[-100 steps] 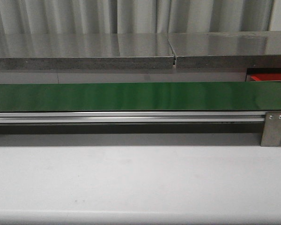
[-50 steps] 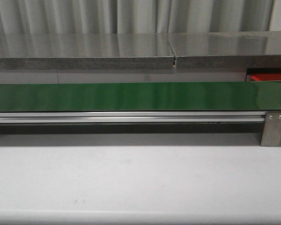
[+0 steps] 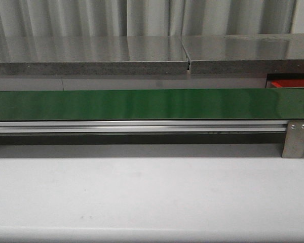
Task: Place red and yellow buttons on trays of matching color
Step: 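Raise the right gripper away from the trays, then move the left gripper over a red push-button in the cluster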
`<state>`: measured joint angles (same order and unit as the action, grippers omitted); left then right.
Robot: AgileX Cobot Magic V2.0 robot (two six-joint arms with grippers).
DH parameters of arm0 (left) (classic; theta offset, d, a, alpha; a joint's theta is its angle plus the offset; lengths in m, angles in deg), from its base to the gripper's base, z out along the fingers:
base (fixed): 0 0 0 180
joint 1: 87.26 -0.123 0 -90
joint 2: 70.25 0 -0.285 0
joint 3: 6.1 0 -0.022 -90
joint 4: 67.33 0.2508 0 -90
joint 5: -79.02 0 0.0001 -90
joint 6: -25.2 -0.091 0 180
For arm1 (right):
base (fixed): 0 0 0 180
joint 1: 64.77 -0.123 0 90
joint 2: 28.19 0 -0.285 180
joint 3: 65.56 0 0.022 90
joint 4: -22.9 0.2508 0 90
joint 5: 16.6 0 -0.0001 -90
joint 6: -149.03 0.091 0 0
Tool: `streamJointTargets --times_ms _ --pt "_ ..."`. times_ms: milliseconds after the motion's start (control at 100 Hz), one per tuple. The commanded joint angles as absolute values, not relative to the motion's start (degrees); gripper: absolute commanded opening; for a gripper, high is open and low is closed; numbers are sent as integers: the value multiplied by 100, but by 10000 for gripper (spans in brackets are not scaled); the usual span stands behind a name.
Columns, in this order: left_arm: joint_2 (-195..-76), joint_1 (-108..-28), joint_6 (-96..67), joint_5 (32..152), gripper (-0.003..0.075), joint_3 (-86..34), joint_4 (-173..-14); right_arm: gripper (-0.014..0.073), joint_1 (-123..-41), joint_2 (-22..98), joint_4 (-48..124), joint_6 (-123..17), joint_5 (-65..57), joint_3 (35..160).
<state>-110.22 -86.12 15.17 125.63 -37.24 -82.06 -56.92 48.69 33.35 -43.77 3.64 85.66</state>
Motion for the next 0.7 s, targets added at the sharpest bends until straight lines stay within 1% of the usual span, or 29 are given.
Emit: streamJointTargets --times_ms 0,200,410,690 --pt "-11031 -8581 1534 12140 -20 -3575 -8301 -67 -5909 4459 3282 -4439 -87 8505" --pt "-11031 -8581 1534 12140 -20 -3575 -8301 -67 -6357 3721 3272 -4439 -449 7920" --pt "-11031 -8581 1534 12140 -20 -3575 -8313 -67 -6538 2788 3268 -4439 -767 7216" --pt "-11031 -8581 1534 12140 -20 -3575 -8310 -67 -6542 1581 3268 -4433 -477 6735"
